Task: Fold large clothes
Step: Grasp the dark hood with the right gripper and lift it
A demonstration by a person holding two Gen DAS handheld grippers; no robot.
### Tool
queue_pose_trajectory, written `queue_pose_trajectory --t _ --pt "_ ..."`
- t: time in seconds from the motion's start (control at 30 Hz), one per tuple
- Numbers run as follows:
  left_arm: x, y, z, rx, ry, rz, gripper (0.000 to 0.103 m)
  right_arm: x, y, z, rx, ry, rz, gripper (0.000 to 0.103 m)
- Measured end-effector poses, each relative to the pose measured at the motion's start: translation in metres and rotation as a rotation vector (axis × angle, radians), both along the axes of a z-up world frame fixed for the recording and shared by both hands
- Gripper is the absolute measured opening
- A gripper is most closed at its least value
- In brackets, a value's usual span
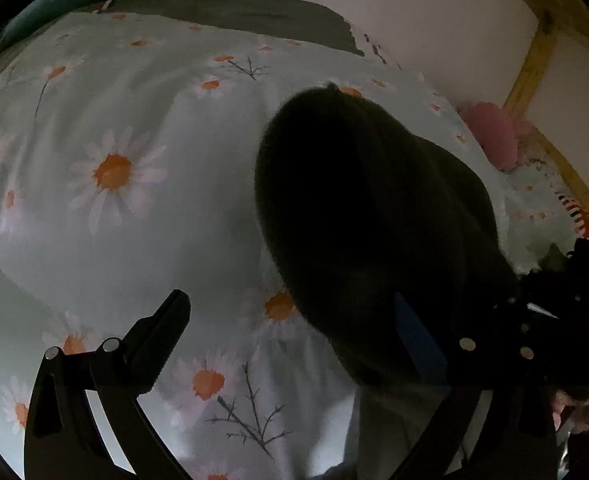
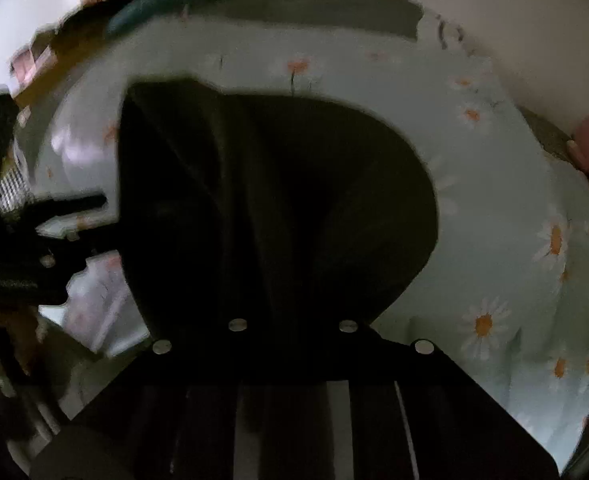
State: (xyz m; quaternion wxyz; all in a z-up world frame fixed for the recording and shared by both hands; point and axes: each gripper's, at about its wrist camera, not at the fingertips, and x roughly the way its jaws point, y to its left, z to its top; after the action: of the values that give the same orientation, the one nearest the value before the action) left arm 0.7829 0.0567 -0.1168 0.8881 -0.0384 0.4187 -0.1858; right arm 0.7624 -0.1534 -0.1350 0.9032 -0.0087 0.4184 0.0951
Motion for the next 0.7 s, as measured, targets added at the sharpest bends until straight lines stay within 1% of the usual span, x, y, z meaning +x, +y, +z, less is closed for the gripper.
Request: queue_pose_trajectory --t 0.07,0.1,0.13,0.2,0.27,0.33,0.47,0.5,0.57,0.63,0.7 --pt "-0.006 0.004 0.003 -0.01 -0.015 -0.016 0.098 -0.016 -0.012 0.016 0.083 -0.082 0.001 0.012" --pt "-0.009 0.005 0.007 -0.021 -0.023 -0.03 0.098 -0.027 -0.019 0.027 0.148 -0.123 0.03 0.012" --pt "-0.012 0.006 0.011 -0.036 -0.034 -0.043 0.098 -0.037 -0.023 0.037 0.176 -0.158 0.052 0.012" --pt "-0.019 0.007 0.022 -0.058 -0.059 -0.064 0.098 -0.052 -0.026 0.053 0.172 -0.209 0.082 0.012" --pt "-0.026 0.006 0.035 -0.062 -0.09 -0.085 0.098 -0.072 -0.029 0.073 0.168 -0.269 0.118 0.012" --pt "-0.033 0.002 0.044 -0.059 -0.104 -0.098 0.098 -0.094 -0.029 0.092 0.145 -0.334 0.154 0.012" --pt "-0.056 -0.006 0.067 -0.069 -0.143 -0.134 0.098 -0.133 -0.021 0.122 0.102 -0.419 0.234 0.012" --pt "-0.062 -0.006 0.072 -0.069 -0.154 -0.142 0.098 -0.141 -0.019 0.128 0.093 -0.434 0.264 0.012" --pt "-0.069 -0.013 0.09 -0.073 -0.181 -0.164 0.098 -0.159 -0.007 0.144 0.044 -0.456 0.35 0.012" --pt "-0.079 -0.014 0.109 -0.101 -0.215 -0.165 0.098 -0.174 0.004 0.154 -0.009 -0.467 0.399 0.012" --pt "-0.09 -0.01 0.135 -0.159 -0.25 -0.144 0.098 -0.188 0.013 0.16 -0.079 -0.478 0.423 0.012"
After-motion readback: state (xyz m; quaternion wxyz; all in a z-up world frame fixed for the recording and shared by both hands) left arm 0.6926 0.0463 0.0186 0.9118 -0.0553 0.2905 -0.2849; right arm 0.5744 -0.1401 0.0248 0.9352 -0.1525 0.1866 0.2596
